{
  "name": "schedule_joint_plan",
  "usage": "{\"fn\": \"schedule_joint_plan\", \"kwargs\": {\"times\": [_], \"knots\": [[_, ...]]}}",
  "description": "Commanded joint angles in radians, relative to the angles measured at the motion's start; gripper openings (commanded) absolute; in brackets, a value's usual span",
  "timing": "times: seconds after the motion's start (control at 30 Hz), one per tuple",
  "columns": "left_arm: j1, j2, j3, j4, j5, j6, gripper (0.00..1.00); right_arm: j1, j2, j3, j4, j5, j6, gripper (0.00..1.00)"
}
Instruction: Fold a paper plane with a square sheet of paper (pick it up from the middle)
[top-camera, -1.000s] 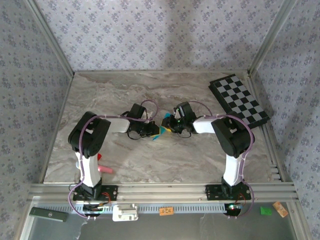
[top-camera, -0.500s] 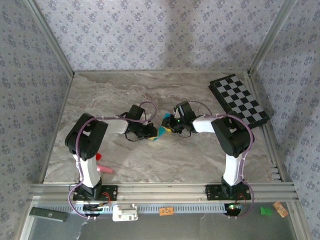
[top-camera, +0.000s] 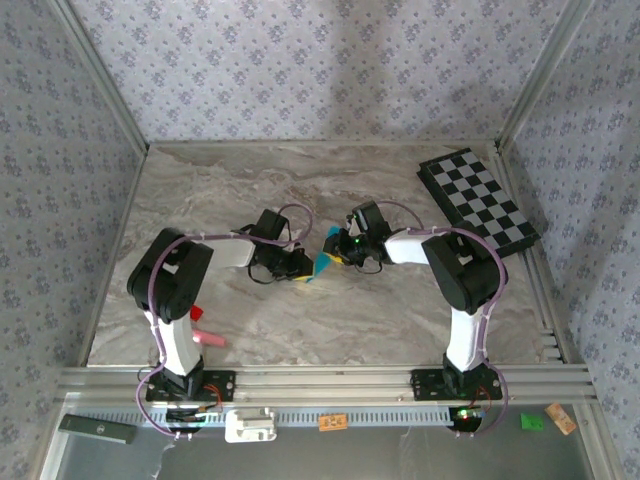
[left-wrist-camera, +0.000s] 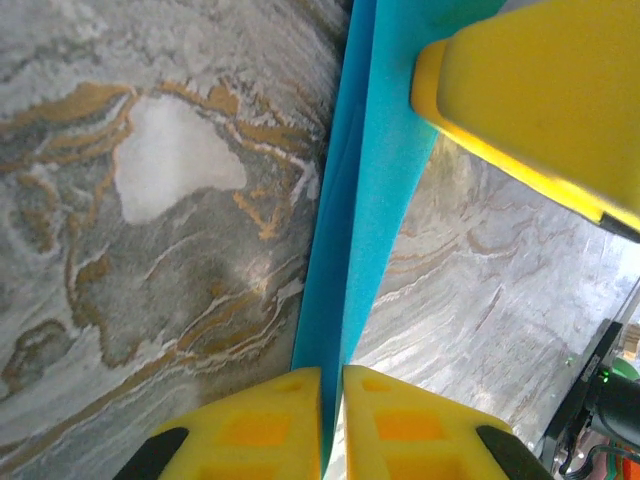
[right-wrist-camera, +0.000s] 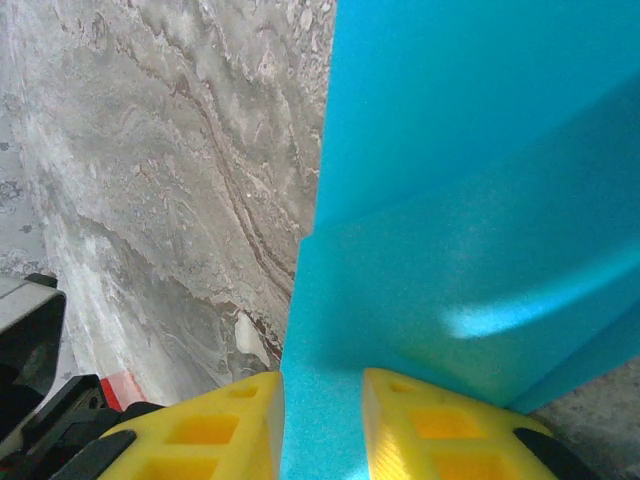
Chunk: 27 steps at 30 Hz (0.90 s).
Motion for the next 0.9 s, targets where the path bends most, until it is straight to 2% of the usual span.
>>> {"fn": "schedule_joint_plan", "kwargs": {"times": [0.0,0.27,0.87], "knots": [[0.004,-0.028,-0.006,-0.092,-0.002,0.033,0.13,-0.006,0.053,0.003,-0.068,0.043,-0.029,0.28],[0.003,-0.009,-0.005,-0.121,-0.010,0.052,0.10,-0.006,0.059,0.009,-0.072,0.041,-0.027,0.28],[0.004,-0.032,0.015,-0.265,-0.043,0.136,0.10,-0.006,0.063,0.021,-0.095,0.047,-0.031,0.27]]}}
